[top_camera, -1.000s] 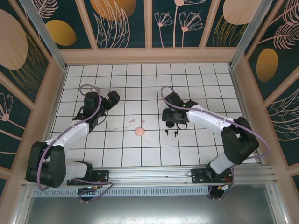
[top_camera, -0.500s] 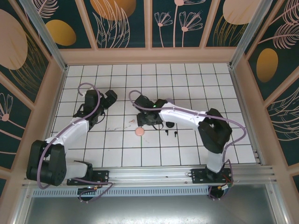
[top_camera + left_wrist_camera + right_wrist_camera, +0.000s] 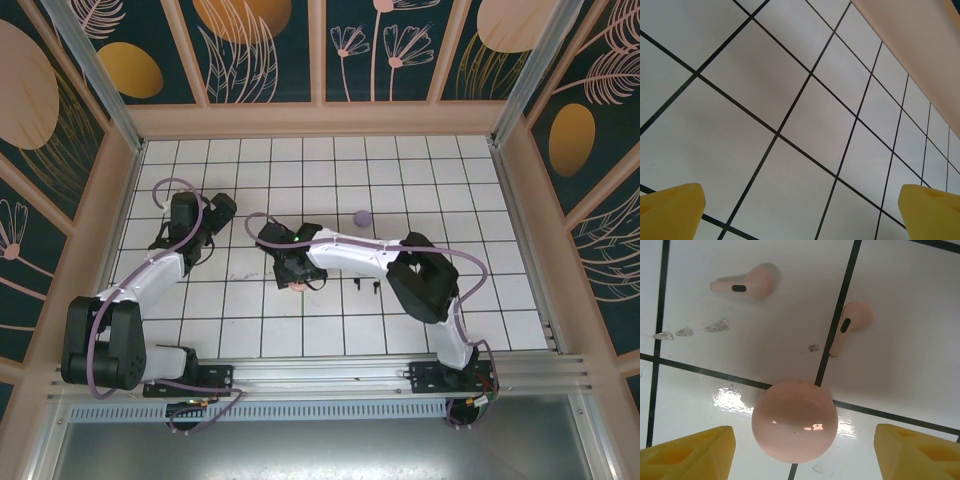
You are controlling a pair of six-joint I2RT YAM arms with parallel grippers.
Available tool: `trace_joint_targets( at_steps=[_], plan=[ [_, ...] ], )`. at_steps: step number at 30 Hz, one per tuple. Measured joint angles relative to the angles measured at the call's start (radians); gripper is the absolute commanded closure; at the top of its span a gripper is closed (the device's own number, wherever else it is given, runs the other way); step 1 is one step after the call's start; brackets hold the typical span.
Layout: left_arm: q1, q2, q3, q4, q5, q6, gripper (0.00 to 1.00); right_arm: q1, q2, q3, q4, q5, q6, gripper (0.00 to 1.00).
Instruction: Insert the wireless bluetooth earbuds into the charging case
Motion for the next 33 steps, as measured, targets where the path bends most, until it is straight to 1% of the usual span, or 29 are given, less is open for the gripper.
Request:
trace_joint_targets(
  at_steps=[11, 27, 33],
  plan=[
    [0.0, -0.002, -0.011, 0.0, 0.0, -0.013, 0.01, 0.001, 0.038, 0.004, -0.003, -0.018, 0.044, 0.26],
    [0.0, -0.002, -0.021, 0.005, 0.015, -0.024, 0.01, 0.003, 0.085, 0.032, 0.004, -0.026, 0.068, 0.31],
    [0.0, -0.002, -0.026, 0.011, 0.016, -0.028, 0.01, 0.003, 0.095, 0.039, 0.006, -0.026, 0.072, 0.37]
  ],
)
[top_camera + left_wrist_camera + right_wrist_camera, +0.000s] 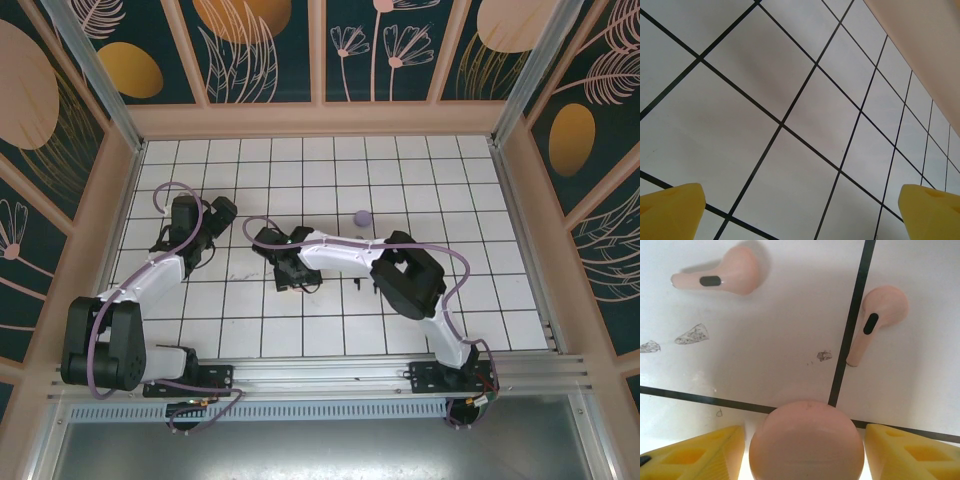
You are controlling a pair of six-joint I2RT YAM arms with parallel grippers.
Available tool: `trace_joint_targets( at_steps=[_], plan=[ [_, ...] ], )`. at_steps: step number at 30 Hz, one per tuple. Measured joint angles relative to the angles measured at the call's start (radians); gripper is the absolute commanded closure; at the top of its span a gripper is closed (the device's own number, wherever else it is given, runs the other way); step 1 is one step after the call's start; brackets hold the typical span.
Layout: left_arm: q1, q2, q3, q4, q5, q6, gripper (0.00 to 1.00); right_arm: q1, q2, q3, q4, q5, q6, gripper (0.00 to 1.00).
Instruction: Insert the wireless bluetooth earbuds into the charging case
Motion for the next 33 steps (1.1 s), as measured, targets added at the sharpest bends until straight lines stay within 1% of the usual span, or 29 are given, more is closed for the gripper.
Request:
trace_joint_targets(
  at_steps=[4, 6, 9, 12, 15, 21, 26, 29, 33],
  plan=[
    [0.0, 0.0, -0.003, 0.001, 0.0, -0.003, 0.01, 0.001, 0.003, 0.0, 0.0, 0.0, 0.011, 0.38],
    [0.0, 0.0, -0.005, 0.003, 0.0, -0.003, 0.01, 0.002, 0.003, 0.0, 0.001, 0.0, 0.013, 0.4],
    [0.0, 0.0, -0.008, 0.008, 0.0, -0.003, 0.01, 0.005, 0.003, 0.0, 0.001, 0.0, 0.014, 0.48],
    [0.0, 0.0, -0.01, 0.016, 0.0, -0.003, 0.01, 0.007, 0.003, 0.0, 0.002, 0.0, 0.014, 0.59],
    [0.0, -0.001, -0.013, 0.024, 0.011, -0.004, 0.01, 0.007, -0.002, 0.0, 0.002, 0.0, 0.016, 0.67],
    [0.0, -0.052, -0.016, 0.033, 0.089, -0.011, 0.01, 0.014, -0.034, -0.032, 0.016, 0.002, 0.02, 0.68],
    [0.0, -0.132, -0.04, 0.102, 0.136, -0.005, 0.01, 0.017, -0.138, -0.068, 0.029, 0.004, 0.023, 0.68],
    [0.0, -0.151, -0.079, 0.163, 0.162, 0.001, 0.01, -0.006, -0.212, -0.077, 0.069, 0.0, 0.022, 0.68],
    [0.0, -0.15, -0.138, 0.235, 0.201, 0.002, 0.01, -0.081, -0.262, -0.079, 0.135, -0.006, 0.014, 0.68]
  ],
)
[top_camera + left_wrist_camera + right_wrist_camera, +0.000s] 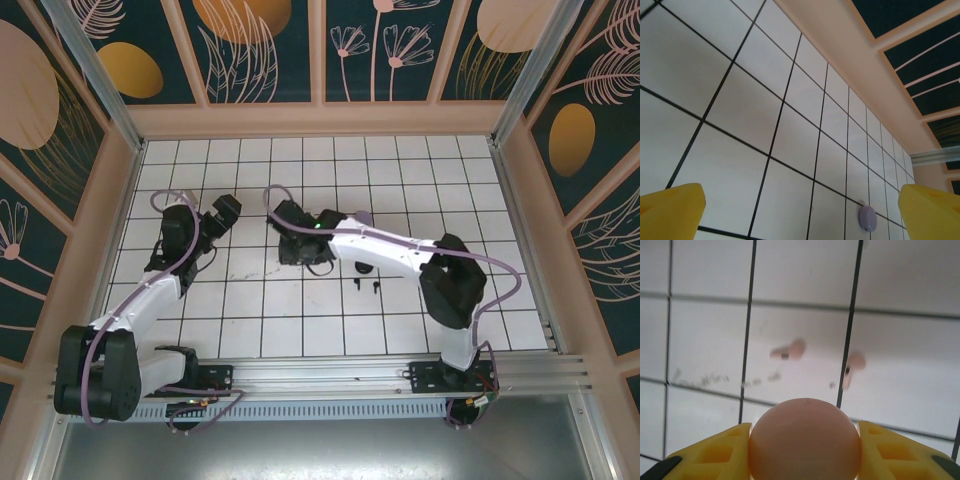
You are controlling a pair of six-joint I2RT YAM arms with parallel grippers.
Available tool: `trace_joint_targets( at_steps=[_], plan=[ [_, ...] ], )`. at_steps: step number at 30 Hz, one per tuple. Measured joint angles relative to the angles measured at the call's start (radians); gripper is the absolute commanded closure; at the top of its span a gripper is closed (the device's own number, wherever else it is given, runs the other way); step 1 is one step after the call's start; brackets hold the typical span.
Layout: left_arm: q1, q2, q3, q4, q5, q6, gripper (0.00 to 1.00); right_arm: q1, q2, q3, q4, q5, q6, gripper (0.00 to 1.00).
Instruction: Insert the wireless bluetooth earbuds into the charging case
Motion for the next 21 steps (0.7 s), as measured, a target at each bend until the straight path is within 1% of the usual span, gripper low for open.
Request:
trace_joint_targets(
  at_steps=[8, 12, 17, 21],
  plan=[
    [-0.009, 0.012, -0.092, 0.182, 0.055, 0.004, 0.02, -0.188, -0.005, -0.004, 0.133, -0.074, 0.002, 0.68],
    [-0.052, 0.045, -0.128, 0.314, 0.089, 0.018, 0.02, -0.259, -0.004, -0.004, 0.198, -0.133, 0.038, 0.68],
    [-0.111, 0.137, -0.145, 0.494, 0.157, 0.035, 0.02, -0.31, 0.007, -0.003, 0.274, -0.209, 0.137, 0.68],
    [-0.14, 0.236, -0.145, 0.633, 0.225, 0.034, 0.06, -0.321, 0.021, -0.003, 0.332, -0.252, 0.234, 0.68]
  ],
)
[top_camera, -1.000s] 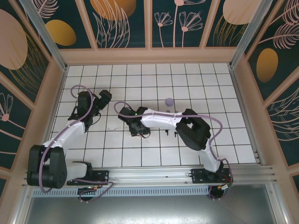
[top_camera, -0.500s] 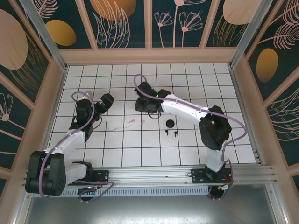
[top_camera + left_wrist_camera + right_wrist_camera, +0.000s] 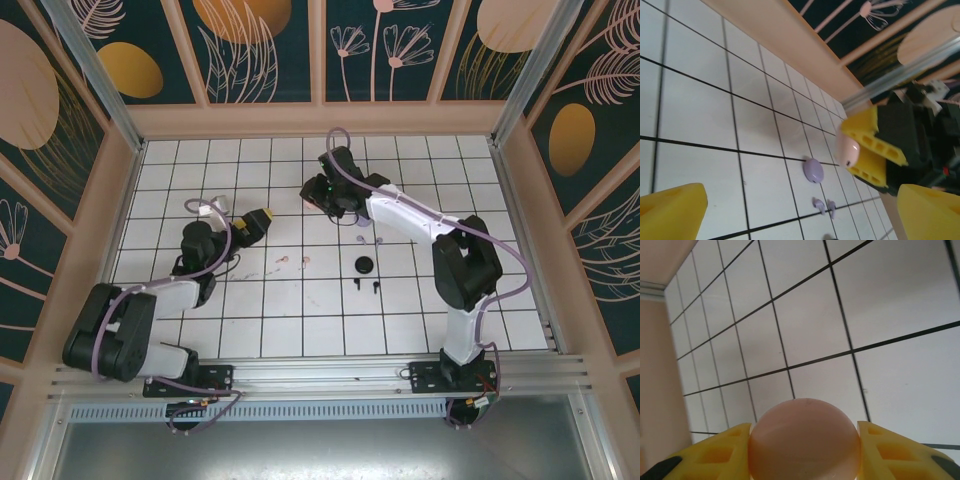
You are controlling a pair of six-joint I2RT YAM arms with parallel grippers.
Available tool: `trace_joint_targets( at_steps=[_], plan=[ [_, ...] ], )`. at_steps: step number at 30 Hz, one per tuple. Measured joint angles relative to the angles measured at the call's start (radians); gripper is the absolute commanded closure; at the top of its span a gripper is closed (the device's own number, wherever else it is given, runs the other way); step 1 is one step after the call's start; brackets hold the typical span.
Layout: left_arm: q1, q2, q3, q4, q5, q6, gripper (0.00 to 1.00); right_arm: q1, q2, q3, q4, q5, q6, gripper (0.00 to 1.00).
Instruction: Insert the wireless bluetooth earbuds into the charging case
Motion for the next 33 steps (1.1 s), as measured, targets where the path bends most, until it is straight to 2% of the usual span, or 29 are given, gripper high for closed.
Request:
trace_joint_targets(
  at_steps=[5, 9, 12, 18, 33],
  plan=[
    [-0.023, 0.083, 0.005, 0.095, 0.043, -0.002, 0.16, 0.001, 0.031, 0.017, 0.04, -0.037, 0.106, 0.68],
    [-0.041, 0.117, 0.022, 0.121, 0.045, 0.01, 0.3, 0.004, 0.065, 0.045, 0.055, -0.05, 0.172, 0.68],
    [-0.054, 0.138, 0.036, 0.133, 0.041, 0.021, 0.35, 0.012, 0.089, 0.074, 0.056, -0.054, 0.205, 0.68],
    [-0.066, 0.175, 0.062, 0.15, 0.016, 0.035, 0.38, 0.041, 0.116, 0.14, 0.056, -0.054, 0.235, 0.68],
    [-0.071, 0.255, 0.129, 0.218, -0.042, 0.034, 0.41, 0.068, 0.131, 0.169, 0.052, -0.054, 0.248, 0.68]
  ],
)
